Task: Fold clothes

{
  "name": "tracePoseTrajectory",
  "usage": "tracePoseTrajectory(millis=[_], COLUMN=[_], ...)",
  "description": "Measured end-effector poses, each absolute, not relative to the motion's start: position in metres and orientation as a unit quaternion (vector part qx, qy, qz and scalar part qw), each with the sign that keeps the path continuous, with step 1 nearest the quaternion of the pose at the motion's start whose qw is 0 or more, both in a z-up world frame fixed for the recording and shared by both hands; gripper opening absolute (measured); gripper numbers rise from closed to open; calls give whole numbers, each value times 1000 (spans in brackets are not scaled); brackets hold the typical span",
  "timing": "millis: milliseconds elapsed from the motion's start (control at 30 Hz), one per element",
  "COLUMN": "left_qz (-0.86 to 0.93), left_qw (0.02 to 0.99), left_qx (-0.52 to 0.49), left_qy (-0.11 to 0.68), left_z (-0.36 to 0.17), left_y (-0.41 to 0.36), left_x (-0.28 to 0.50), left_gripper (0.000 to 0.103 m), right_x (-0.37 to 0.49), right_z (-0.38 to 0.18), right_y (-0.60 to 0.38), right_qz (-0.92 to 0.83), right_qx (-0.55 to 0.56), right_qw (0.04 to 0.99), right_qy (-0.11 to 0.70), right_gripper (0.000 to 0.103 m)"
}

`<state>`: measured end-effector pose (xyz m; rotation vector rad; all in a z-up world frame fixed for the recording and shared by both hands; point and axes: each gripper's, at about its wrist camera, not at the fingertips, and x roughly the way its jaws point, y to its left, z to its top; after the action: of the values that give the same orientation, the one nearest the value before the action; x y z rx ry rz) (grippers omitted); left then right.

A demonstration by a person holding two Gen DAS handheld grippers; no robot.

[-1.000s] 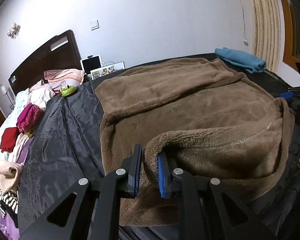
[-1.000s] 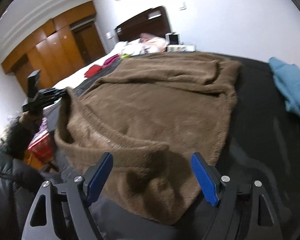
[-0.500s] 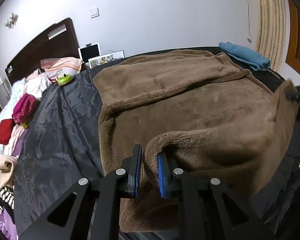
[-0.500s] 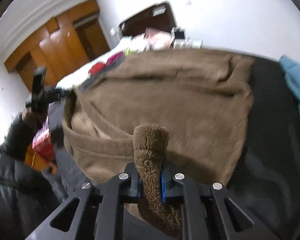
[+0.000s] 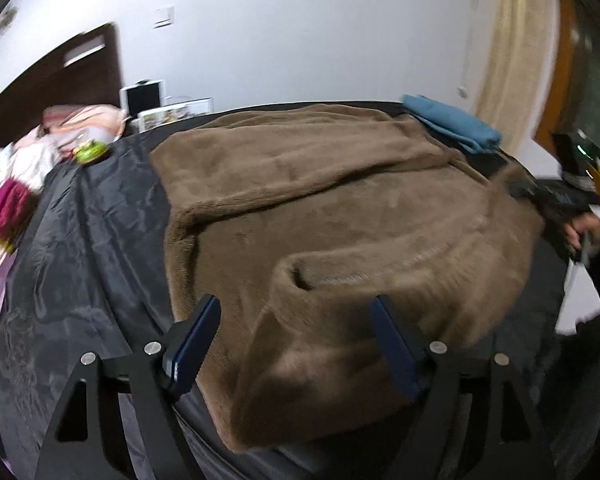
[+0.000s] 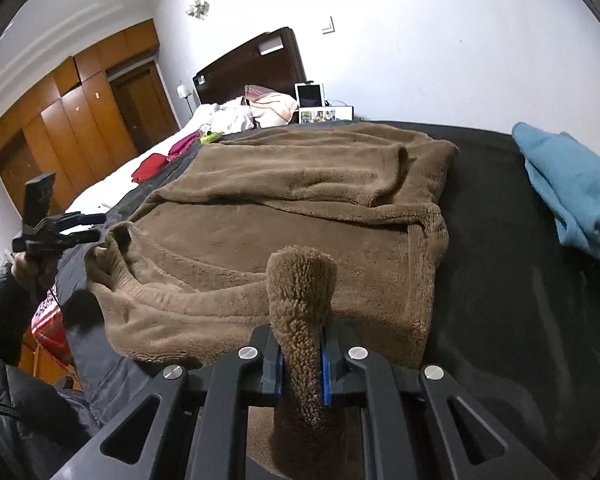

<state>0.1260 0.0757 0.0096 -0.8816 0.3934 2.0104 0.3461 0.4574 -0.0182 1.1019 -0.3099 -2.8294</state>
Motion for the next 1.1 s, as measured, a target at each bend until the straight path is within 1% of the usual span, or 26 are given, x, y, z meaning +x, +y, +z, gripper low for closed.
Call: tracePoseTrajectory(millis=[100, 233, 400, 433, 467, 567, 600, 633, 667, 733, 900, 1000, 1100], left_qz=[796, 781, 767, 766, 765, 757, 759, 761, 767, 780, 813, 827, 838], left_qw=[457, 454, 458, 459, 460, 474, 476, 478, 479, 479, 490, 493, 488], left_qx=[-350, -367, -410, -414, -418, -423, -418, -413, -404, -386, -314, -269, -245], left_qy=[190, 223, 186, 176, 165, 152, 149, 147, 138, 111, 15, -1, 1], left_z=[2, -17, -31, -32, -34, -35, -32, -29, -23, -7, 55, 85, 96], left_y=[85, 111, 117, 116, 116, 115, 114, 112, 109, 101, 72, 67, 73], left_x=[136, 130, 104, 101, 97, 98, 100, 103, 107, 111, 116, 121, 122], left_gripper=[81, 81, 81, 79, 68, 40, 32, 21, 18, 16, 15, 15, 15], right_x=[341, 336, 336, 336, 336, 335, 335, 335, 334, 336, 344, 345, 343], right_z=[-21, -24, -28, -29, -30, -33, -34, -35, -36, -32, 4, 26, 40], right_y=[459, 460, 460, 460, 460, 460, 460, 460, 460, 460, 456, 451, 447], right_qz=[-923, -921, -919, -918, -918, -916, -916, -916, -916, -921, -945, -957, -965], right_qx=[366, 371, 375, 376, 377, 381, 381, 380, 380, 370, 314, 280, 257], right_qw=[46, 46, 46, 47, 47, 48, 46, 45, 44, 38, 18, 7, -11], right_qy=[-106, -110, -112, -113, -113, -114, -116, -117, -118, -118, -93, -73, -52], right_gripper=[14, 14, 14, 14, 14, 14, 14, 14, 14, 14, 14, 14, 14])
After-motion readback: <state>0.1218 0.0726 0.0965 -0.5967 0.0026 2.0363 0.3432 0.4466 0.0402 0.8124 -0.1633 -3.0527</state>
